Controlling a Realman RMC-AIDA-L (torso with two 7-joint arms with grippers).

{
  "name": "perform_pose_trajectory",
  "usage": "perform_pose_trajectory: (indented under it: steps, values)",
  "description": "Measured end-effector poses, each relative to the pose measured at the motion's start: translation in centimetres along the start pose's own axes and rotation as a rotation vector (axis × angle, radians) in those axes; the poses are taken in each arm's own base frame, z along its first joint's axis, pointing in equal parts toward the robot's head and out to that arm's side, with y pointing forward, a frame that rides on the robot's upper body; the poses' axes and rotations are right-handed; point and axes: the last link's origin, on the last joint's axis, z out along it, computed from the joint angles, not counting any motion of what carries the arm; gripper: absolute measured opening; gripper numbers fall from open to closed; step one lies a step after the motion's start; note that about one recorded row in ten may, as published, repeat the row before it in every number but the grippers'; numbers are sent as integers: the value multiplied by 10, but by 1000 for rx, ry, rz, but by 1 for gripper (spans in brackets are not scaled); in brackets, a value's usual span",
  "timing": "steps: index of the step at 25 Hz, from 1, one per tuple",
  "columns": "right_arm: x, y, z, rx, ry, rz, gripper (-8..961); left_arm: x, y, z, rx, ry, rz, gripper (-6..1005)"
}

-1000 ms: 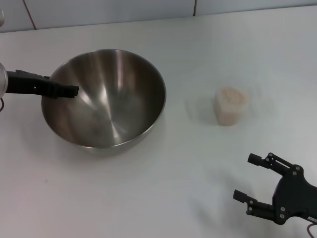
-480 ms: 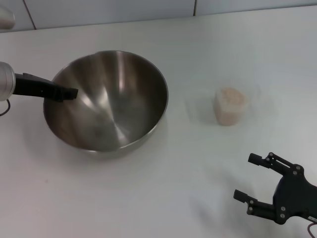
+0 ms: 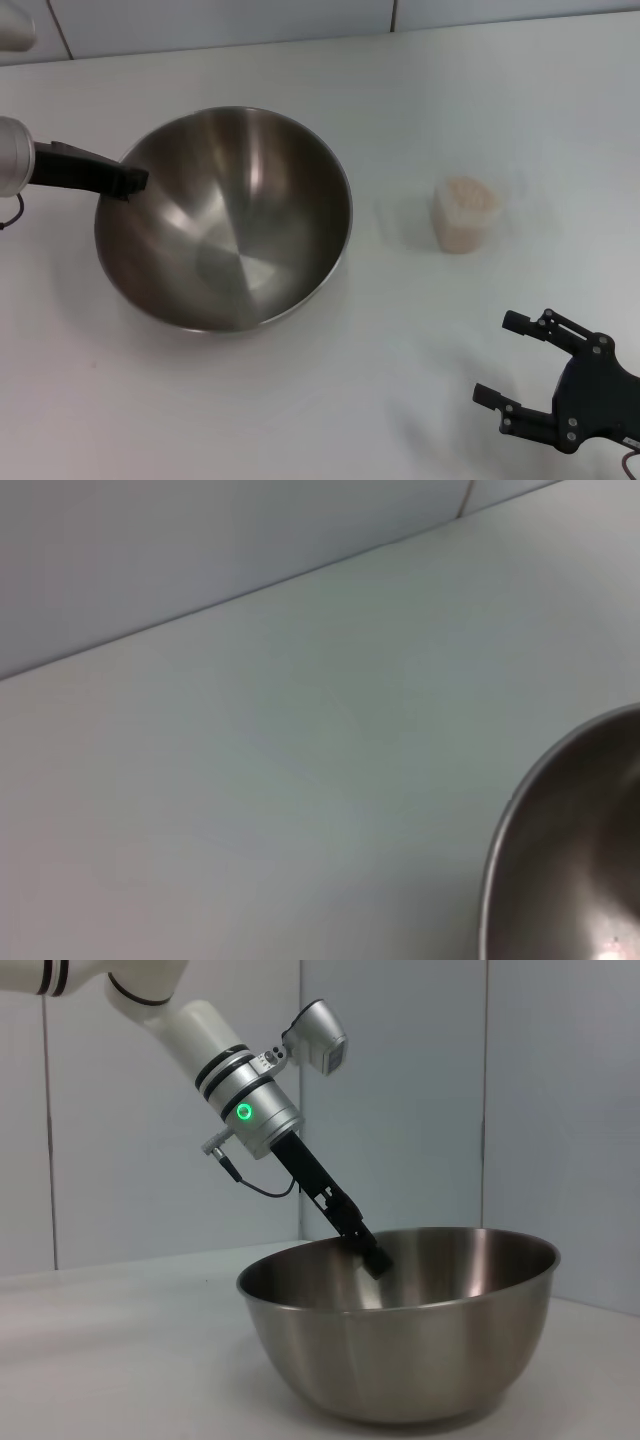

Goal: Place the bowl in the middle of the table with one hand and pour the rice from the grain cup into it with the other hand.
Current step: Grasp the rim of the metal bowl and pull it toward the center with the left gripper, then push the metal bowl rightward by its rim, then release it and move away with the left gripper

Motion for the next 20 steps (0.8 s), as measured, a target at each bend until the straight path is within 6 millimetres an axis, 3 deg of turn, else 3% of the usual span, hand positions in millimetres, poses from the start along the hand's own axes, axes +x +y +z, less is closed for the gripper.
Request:
perform_pose_trajectory:
  steps: [1,13,20]
  values:
    - [0,0,1,-1,-1,-1,832,1,0,0,-7,0,-9,22]
    - [0,0,2,-12,4,2,831,21,-5,-12,-92,3,-57,21]
    - [0,-1,4,-16,1,0,832,36,5,1,-145,7,-37,33]
